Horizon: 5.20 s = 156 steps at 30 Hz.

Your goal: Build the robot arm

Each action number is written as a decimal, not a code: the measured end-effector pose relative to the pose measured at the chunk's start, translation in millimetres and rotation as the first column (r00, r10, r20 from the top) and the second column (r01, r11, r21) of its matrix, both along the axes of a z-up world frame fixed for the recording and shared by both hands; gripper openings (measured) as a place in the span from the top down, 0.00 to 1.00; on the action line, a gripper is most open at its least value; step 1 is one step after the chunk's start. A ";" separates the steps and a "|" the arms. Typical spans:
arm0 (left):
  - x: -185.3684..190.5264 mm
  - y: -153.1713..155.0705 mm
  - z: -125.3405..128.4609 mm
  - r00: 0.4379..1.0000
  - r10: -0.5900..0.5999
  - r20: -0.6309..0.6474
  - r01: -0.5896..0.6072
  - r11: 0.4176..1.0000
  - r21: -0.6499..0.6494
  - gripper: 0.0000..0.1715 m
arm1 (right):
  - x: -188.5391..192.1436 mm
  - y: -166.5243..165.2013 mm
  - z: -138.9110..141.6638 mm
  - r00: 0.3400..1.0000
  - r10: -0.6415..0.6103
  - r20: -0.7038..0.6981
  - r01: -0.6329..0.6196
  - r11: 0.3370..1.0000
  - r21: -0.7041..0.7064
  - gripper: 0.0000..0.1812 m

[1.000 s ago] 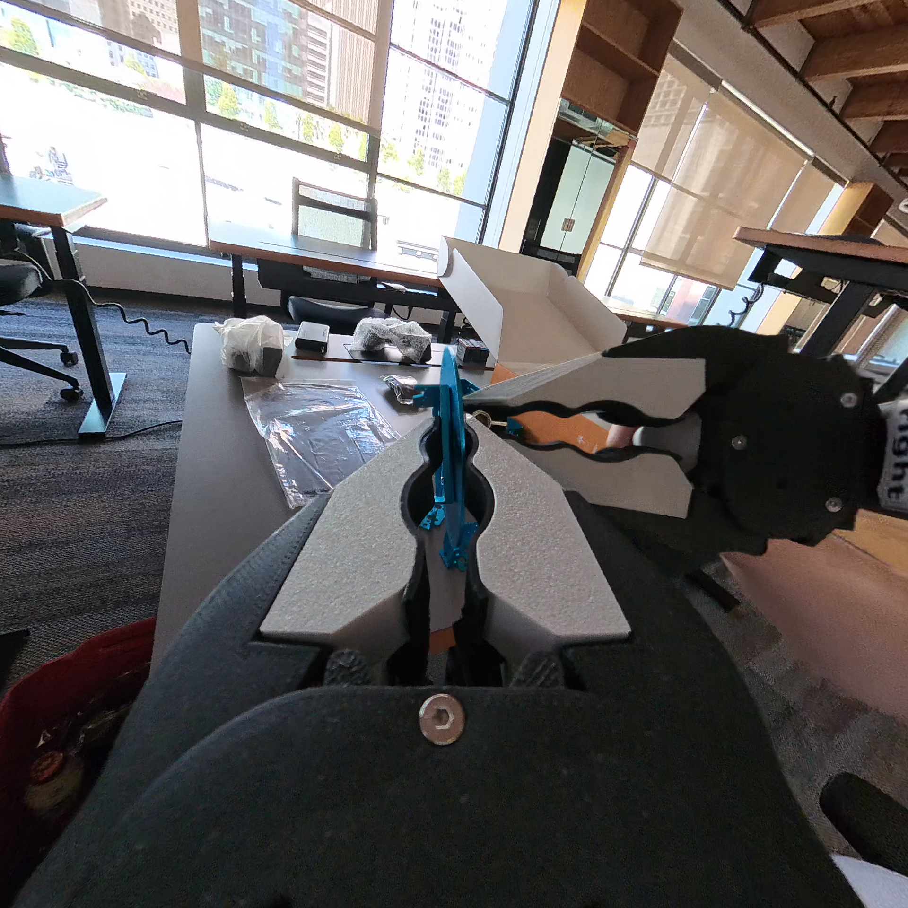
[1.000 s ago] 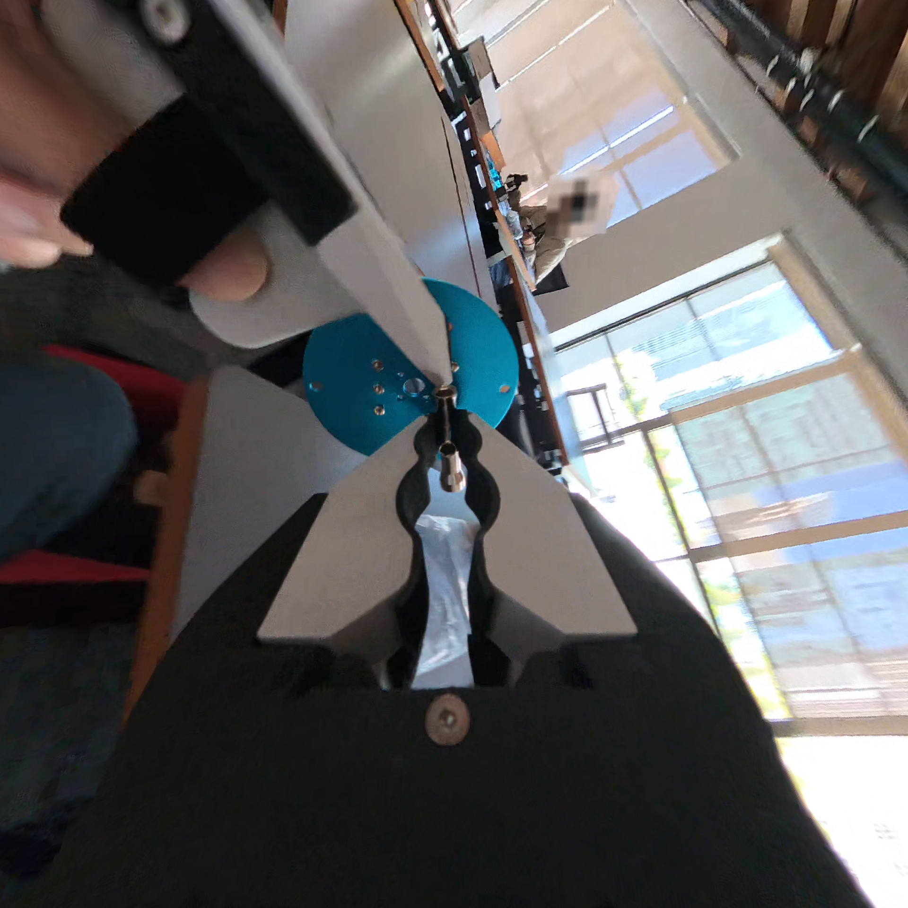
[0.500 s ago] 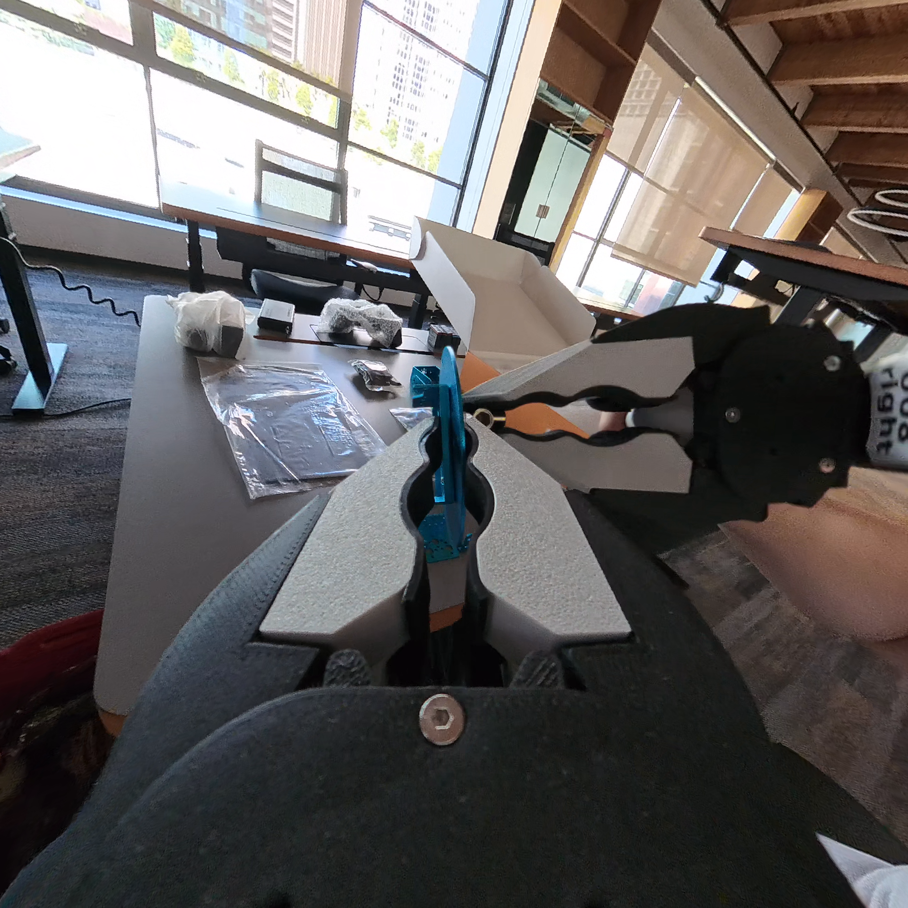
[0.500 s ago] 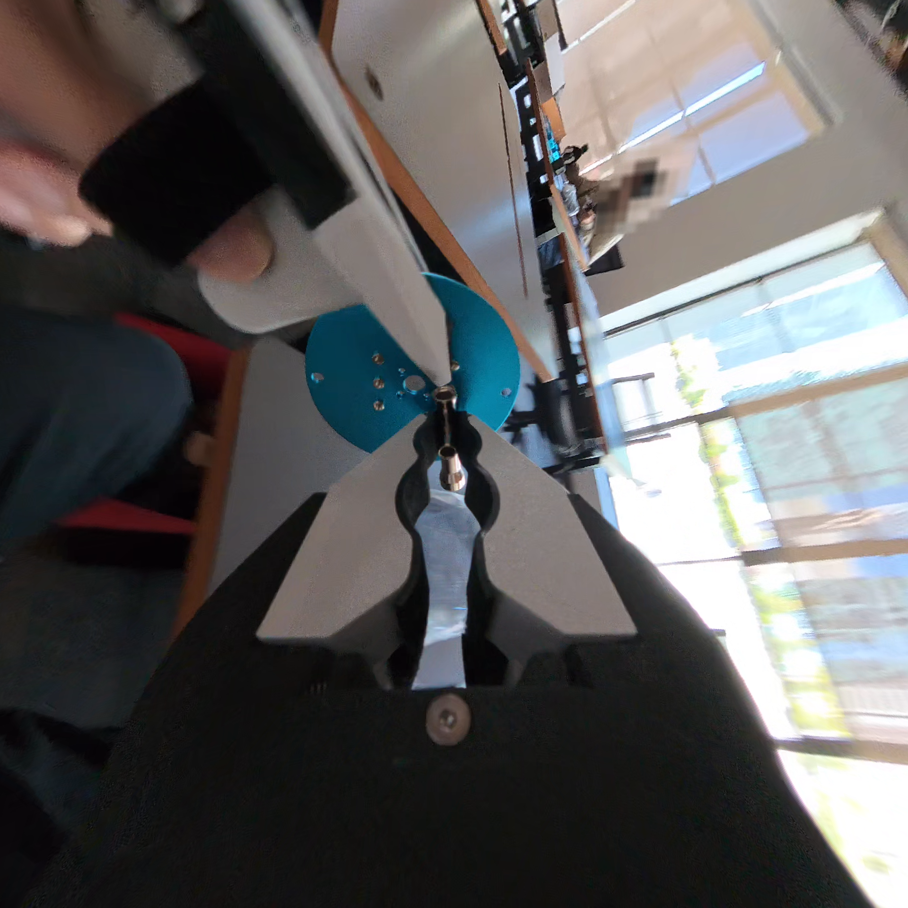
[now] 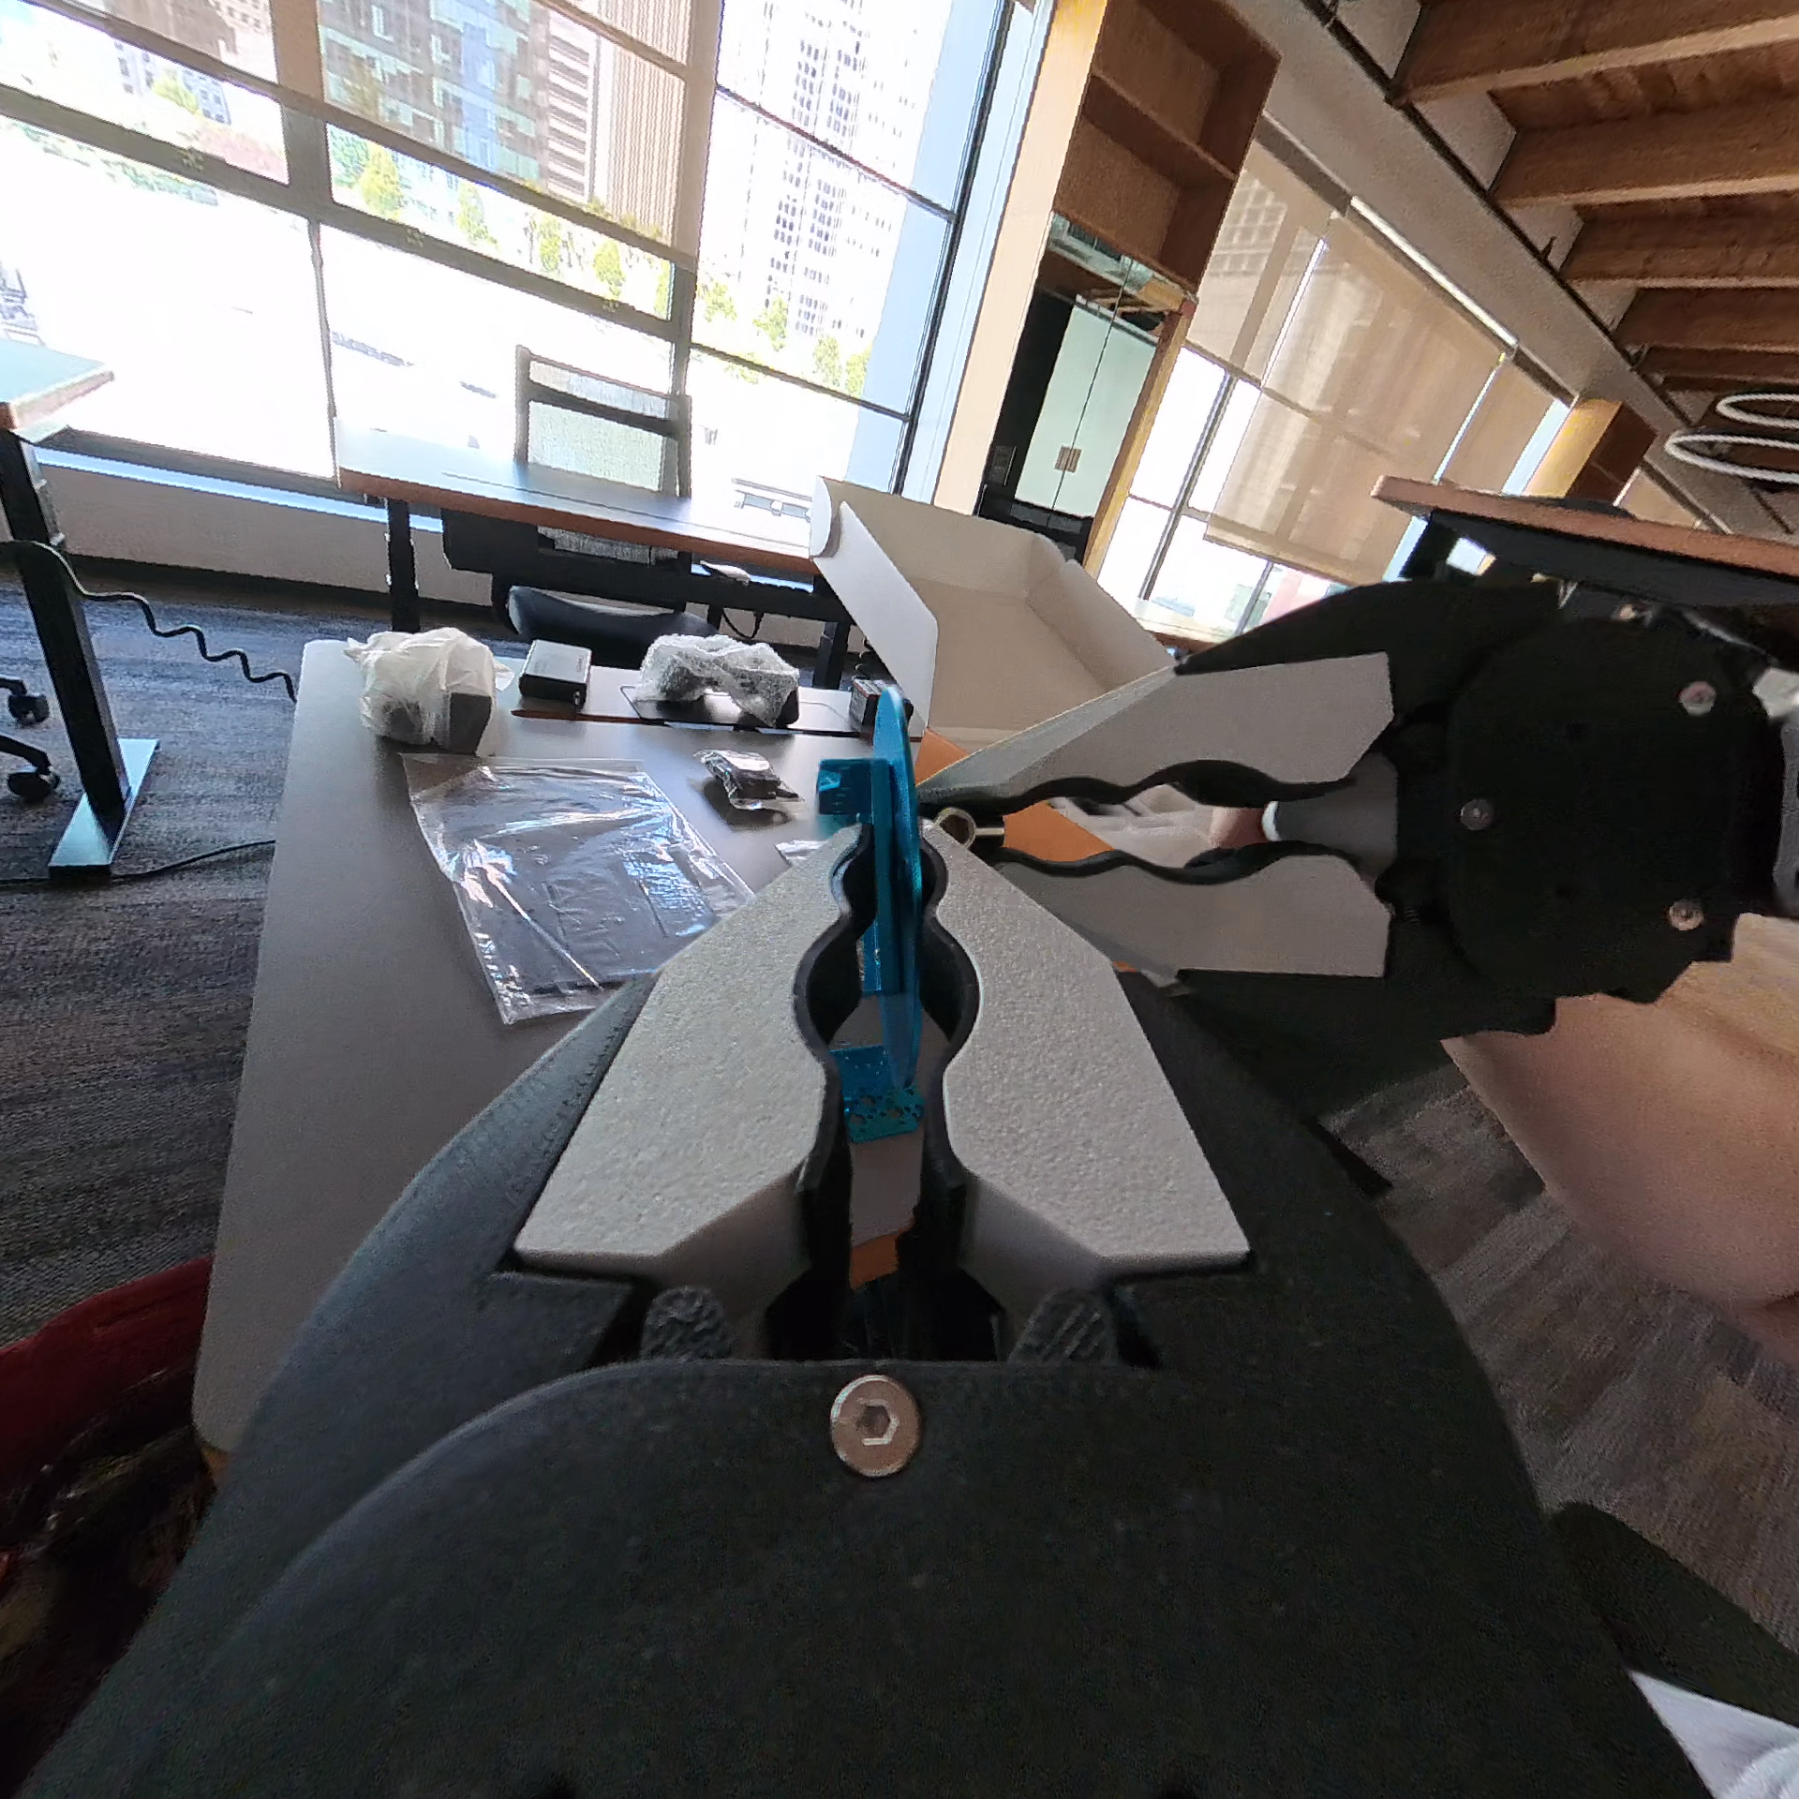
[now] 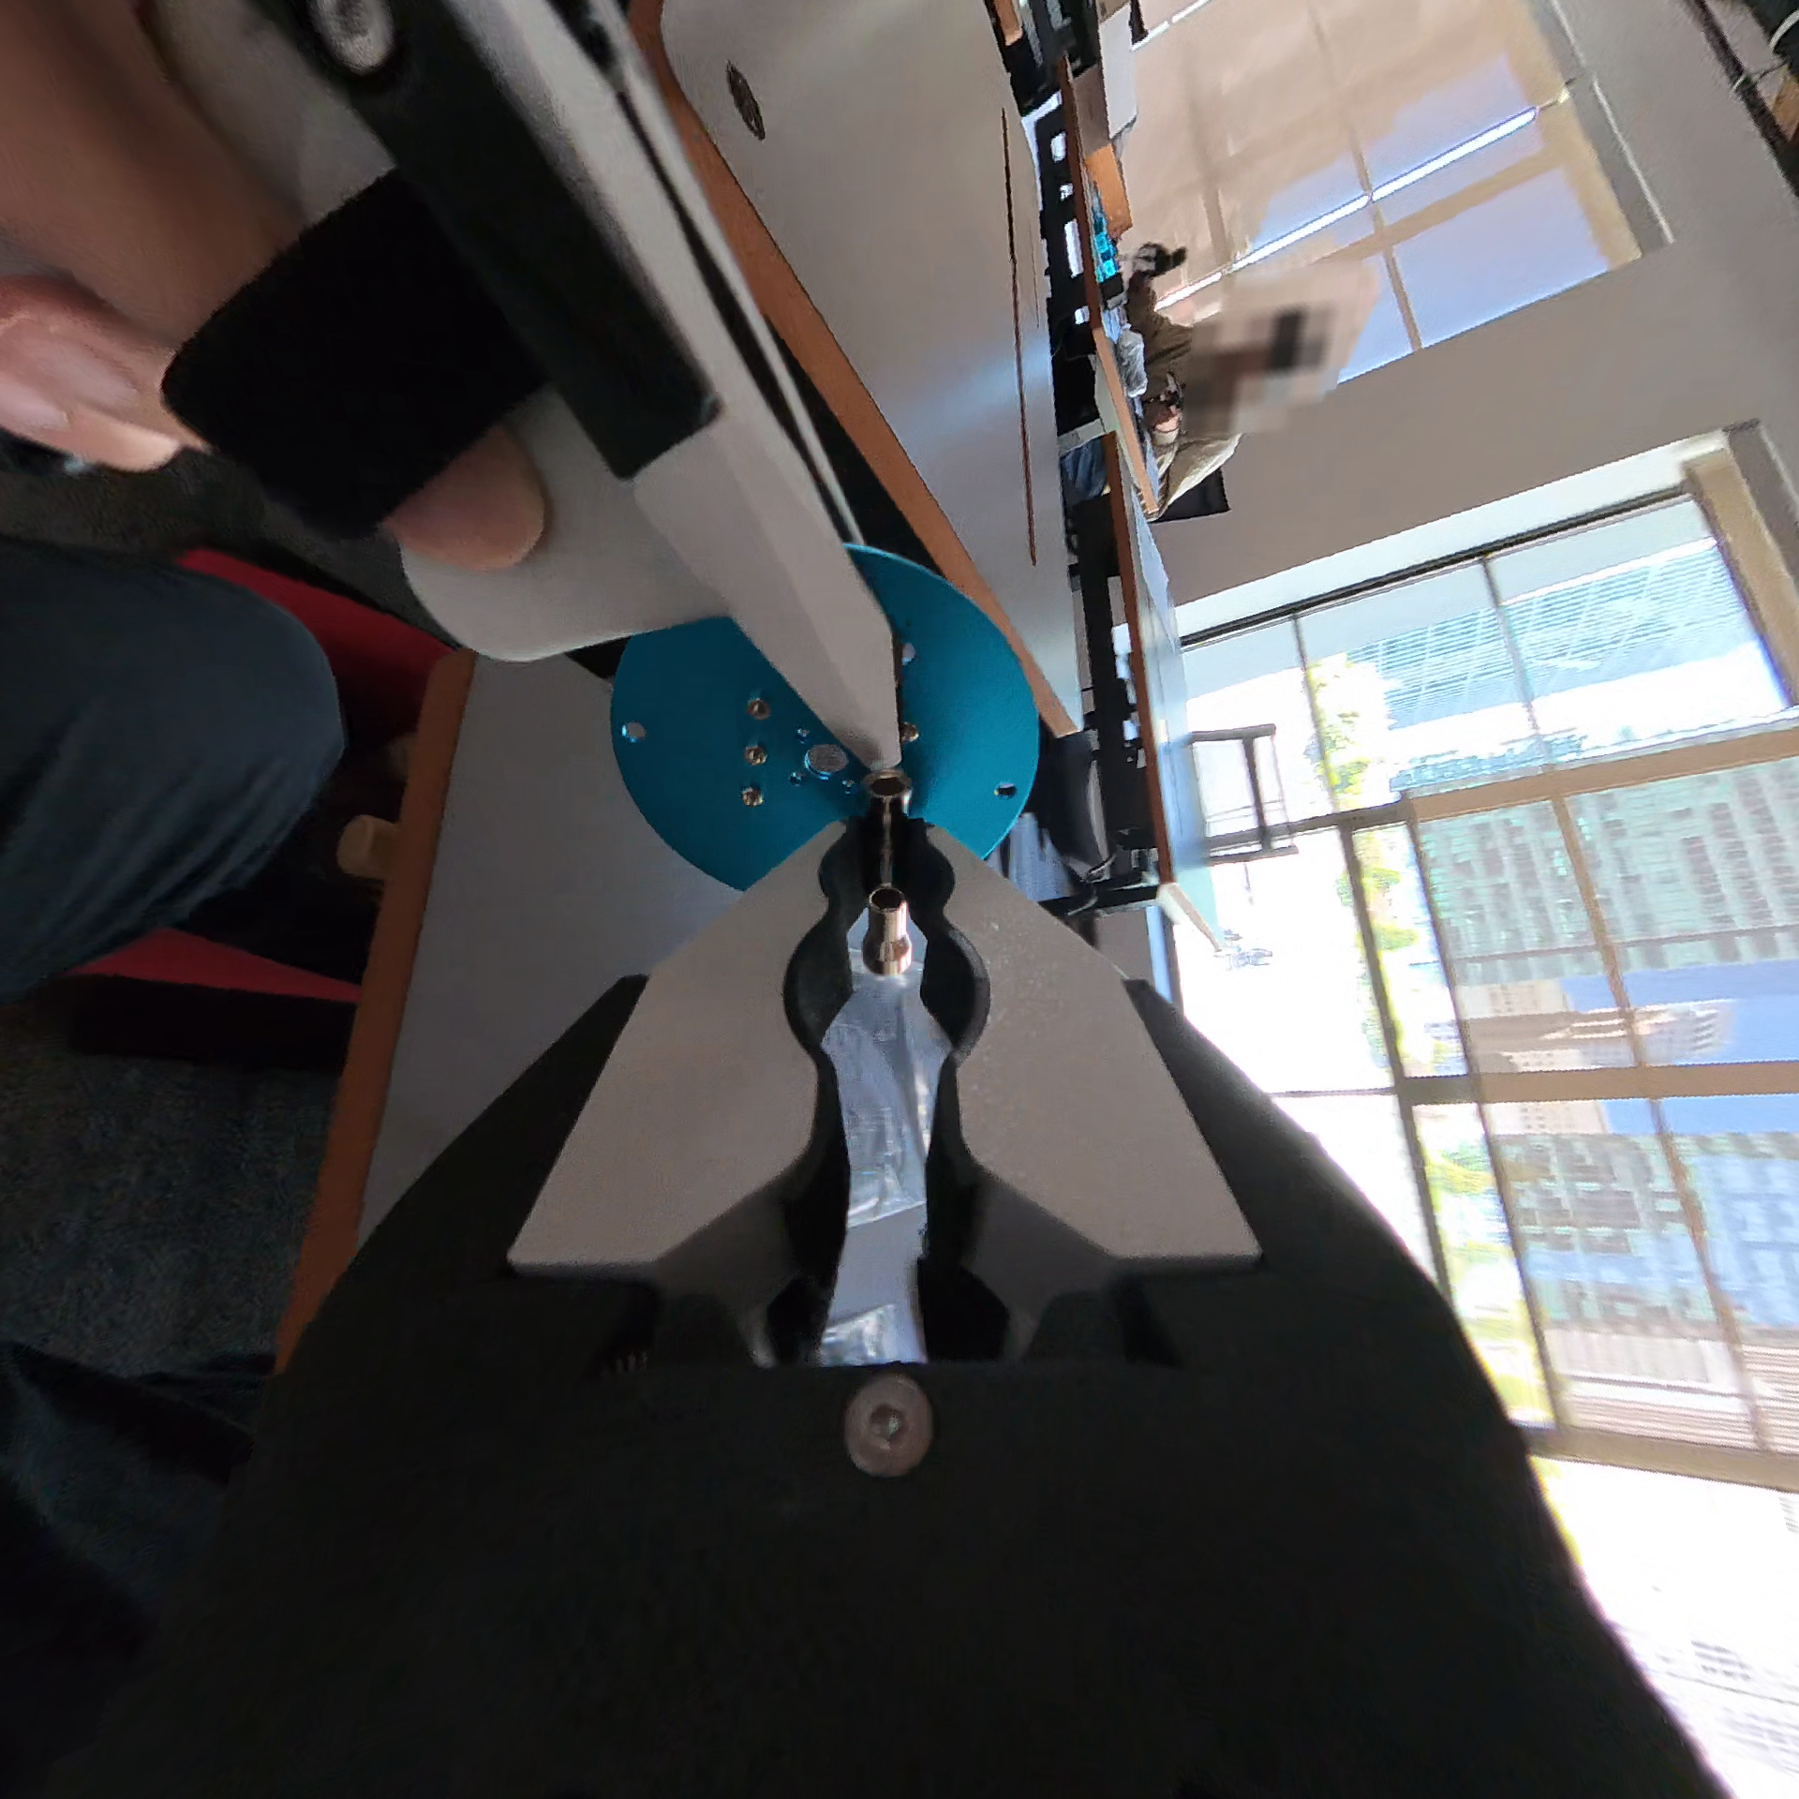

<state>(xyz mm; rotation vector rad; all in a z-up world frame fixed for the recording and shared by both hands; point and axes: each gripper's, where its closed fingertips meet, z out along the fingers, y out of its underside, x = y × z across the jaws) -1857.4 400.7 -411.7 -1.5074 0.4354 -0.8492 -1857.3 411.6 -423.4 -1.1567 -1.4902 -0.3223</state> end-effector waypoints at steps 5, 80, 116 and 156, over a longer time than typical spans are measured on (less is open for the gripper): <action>-3.7 2.0 4.1 0.998 0.059 0.006 -0.059 0.995 0.076 0.98 | -3.2 2.7 2.6 0.922 -0.069 -0.380 -0.038 0.963 -0.266 0.95; -28.6 81.5 -124.7 0.414 -0.638 -0.649 0.680 0.691 -0.245 0.96 | -37.4 77.2 -120.5 0.999 0.038 0.025 0.001 0.539 -0.842 0.96; -27.1 115.9 -166.6 0.495 -0.744 -0.449 0.711 0.644 -0.283 0.84 | -16.3 113.2 -173.0 0.993 0.008 0.115 0.095 0.505 -0.858 0.96; -22.4 118.4 -185.6 0.371 -0.759 -0.535 0.715 0.601 -0.357 0.97 | -12.4 113.8 -184.2 0.993 -0.015 0.118 0.108 0.527 -0.843 0.92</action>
